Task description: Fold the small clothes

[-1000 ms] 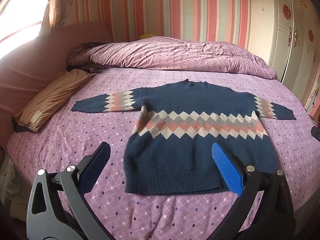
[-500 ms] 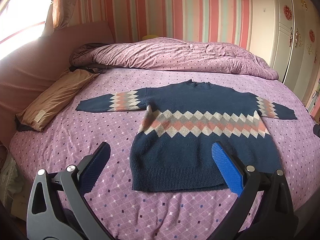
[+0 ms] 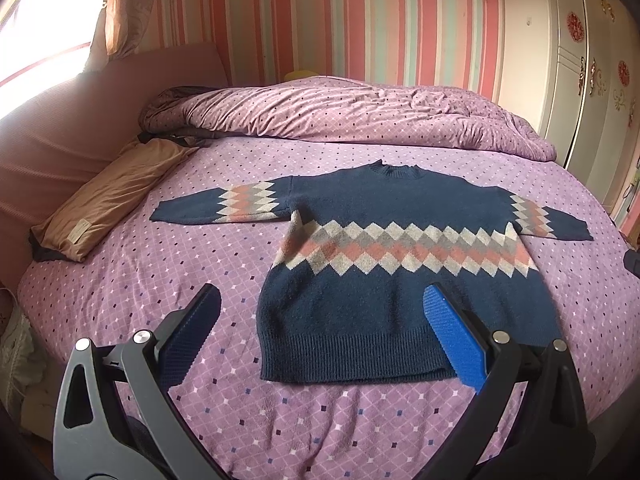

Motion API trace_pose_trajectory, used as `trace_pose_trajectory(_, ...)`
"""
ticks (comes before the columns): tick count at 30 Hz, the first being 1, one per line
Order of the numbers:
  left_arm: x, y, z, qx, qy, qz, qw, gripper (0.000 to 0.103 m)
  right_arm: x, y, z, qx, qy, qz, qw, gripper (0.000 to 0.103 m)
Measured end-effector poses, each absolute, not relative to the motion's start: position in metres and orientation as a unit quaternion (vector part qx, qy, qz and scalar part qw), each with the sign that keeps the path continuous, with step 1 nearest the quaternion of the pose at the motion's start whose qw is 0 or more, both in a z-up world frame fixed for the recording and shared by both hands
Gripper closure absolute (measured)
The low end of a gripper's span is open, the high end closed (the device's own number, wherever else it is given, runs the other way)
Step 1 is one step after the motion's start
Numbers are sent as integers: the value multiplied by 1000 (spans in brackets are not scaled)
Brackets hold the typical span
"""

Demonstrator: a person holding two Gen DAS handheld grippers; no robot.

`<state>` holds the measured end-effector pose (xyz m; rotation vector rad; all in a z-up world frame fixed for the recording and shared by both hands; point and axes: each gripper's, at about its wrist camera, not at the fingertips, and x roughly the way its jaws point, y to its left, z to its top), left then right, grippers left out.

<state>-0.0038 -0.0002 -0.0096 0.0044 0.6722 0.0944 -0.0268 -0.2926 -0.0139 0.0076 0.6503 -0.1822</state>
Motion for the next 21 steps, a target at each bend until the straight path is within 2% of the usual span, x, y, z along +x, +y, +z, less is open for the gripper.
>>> trace_pose_trajectory(21,-3,-5,-3,4,322,46,946,3,-23,-299,-9,6,309,-90,947,1)
